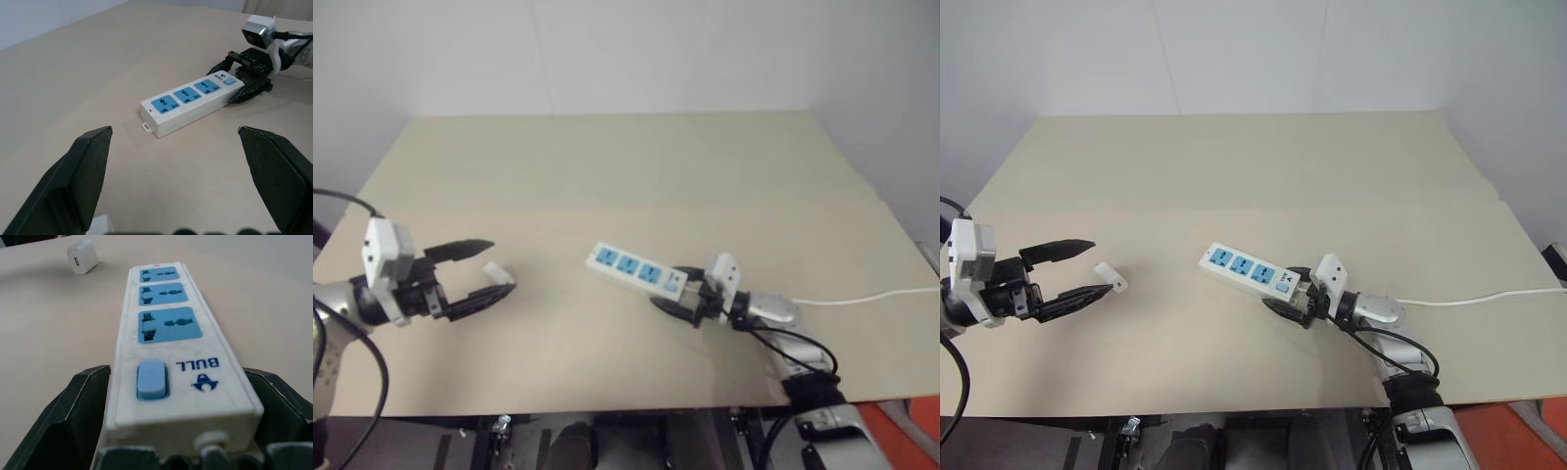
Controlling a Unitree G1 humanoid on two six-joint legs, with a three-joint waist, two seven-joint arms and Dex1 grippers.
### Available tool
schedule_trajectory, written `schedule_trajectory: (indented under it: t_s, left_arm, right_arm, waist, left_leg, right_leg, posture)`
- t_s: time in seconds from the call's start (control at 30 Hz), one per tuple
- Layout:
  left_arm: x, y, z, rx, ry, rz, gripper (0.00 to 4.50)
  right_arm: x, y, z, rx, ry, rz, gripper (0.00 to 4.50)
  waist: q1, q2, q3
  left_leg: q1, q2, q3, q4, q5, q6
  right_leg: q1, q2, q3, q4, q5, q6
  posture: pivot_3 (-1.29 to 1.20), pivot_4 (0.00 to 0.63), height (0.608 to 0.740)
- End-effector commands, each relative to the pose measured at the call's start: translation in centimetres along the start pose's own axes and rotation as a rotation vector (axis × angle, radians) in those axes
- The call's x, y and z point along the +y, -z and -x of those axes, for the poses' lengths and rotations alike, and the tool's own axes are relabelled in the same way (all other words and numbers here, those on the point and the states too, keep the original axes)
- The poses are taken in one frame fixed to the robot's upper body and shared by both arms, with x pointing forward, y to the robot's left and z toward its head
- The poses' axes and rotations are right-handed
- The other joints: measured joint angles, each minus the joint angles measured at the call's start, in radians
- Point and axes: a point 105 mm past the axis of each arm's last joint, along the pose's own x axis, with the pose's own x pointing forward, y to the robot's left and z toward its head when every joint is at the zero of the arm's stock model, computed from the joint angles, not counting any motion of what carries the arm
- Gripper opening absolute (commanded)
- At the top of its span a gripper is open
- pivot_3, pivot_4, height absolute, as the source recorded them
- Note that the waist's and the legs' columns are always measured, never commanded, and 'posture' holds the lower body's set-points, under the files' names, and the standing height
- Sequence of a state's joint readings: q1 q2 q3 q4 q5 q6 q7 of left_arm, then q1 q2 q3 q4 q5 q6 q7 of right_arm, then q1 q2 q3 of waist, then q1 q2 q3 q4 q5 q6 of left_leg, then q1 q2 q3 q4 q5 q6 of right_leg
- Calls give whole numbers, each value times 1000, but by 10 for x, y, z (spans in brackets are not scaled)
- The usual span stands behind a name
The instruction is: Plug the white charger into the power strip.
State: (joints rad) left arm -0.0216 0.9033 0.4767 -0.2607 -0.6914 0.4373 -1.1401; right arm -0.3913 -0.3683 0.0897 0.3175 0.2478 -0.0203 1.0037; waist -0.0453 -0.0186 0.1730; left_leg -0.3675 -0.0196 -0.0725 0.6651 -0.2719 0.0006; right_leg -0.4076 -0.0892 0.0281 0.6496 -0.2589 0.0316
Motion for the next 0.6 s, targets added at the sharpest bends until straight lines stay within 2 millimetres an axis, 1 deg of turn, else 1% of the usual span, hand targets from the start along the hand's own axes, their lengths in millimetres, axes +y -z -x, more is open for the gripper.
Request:
schedule_trajectory:
  t_s: [0.03, 0.27, 0.53, 0.6]
  left_arm:
    - [0, -9, 1, -6, 5, -37, 4500]
    - [0, -9, 2, -6, 5, -37, 4500]
    - [0, -9, 3, -3, 4, -40, 4500]
    - [0, -10, 3, -2, 3, -42, 4500]
  right_arm:
    - [0, 1, -4, -3, -18, 7, 4472]
    - [0, 11, -7, 21, -39, -15, 4472]
    - [5, 20, -10, 54, -89, -34, 4472]
    - [8, 23, -11, 71, -113, -25, 4111]
  waist:
    - [-1, -1, 0]
    - [-3, -4, -3]
    - [-3, -7, -4]
    - [-3, -7, -5]
  left_leg:
    - [0, 0, 0, 0, 0, 0]
    - [5, 0, 0, 0, 0, 0]
    - [10, 1, 2, 0, 0, 0]
    - [11, 1, 4, 0, 0, 0]
  right_leg:
    - [0, 0, 0, 0, 0, 0]
    - [4, 1, 1, 1, 0, 0]
    - [6, 2, 4, 4, 0, 0]
    - [6, 2, 6, 5, 0, 0]
  posture:
    - [0, 150, 740]
    - [0, 150, 740]
    - [0, 150, 740]
    - [0, 150, 740]
